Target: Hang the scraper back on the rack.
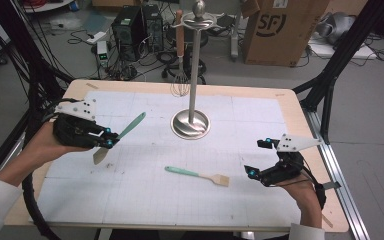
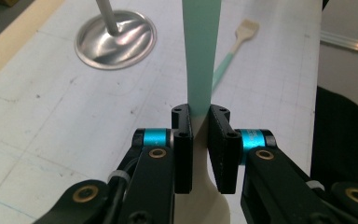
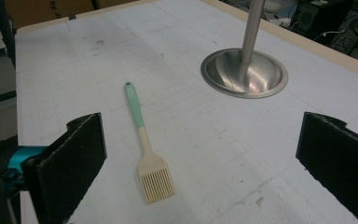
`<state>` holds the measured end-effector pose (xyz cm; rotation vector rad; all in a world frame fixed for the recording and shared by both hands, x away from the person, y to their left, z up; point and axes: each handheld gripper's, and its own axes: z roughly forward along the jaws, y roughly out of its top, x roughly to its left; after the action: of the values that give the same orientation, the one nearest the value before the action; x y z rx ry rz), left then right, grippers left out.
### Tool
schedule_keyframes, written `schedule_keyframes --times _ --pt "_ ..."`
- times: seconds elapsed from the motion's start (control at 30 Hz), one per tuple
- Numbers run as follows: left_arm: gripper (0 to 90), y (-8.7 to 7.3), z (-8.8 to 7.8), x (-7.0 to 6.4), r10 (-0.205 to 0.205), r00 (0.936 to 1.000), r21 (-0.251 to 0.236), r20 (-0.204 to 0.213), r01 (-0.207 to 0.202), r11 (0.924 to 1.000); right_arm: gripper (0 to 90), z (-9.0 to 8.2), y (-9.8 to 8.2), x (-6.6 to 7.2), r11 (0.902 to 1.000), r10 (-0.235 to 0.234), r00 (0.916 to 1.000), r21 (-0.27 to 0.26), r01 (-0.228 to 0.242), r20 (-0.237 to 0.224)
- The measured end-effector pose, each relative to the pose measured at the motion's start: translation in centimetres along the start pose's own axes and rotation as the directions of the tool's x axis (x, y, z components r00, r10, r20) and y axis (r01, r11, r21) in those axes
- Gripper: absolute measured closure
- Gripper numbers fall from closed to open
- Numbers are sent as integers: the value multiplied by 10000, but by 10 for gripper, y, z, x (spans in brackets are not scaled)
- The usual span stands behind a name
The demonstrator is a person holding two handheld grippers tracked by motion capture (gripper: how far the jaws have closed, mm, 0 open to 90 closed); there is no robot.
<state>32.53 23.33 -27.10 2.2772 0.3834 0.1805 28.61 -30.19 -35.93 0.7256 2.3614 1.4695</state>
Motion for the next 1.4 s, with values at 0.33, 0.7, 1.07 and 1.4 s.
schedule_keyframes --times 0.33,0.7,1.07,1.4 --pt "808 28 -14 16 -163 9996 -909 -229 142 9958 1 -1 -2 -2 10000 65 10000 -61 -66 -42" --pt "809 69 -24 36 -40 9987 -1461 -503 -34 9893 1 -3 -2 -3 9998 134 9999 -151 -135 -63" --pt "809 102 -24 51 118 9981 -1716 -600 -220 9849 1 -5 -2 -3 9995 113 9999 -286 -115 -68" --pt "809 120 -18 69 2 9978 -1905 -669 -130 9816 1 -6 -2 -3 9994 148 9998 -315 -152 -120"
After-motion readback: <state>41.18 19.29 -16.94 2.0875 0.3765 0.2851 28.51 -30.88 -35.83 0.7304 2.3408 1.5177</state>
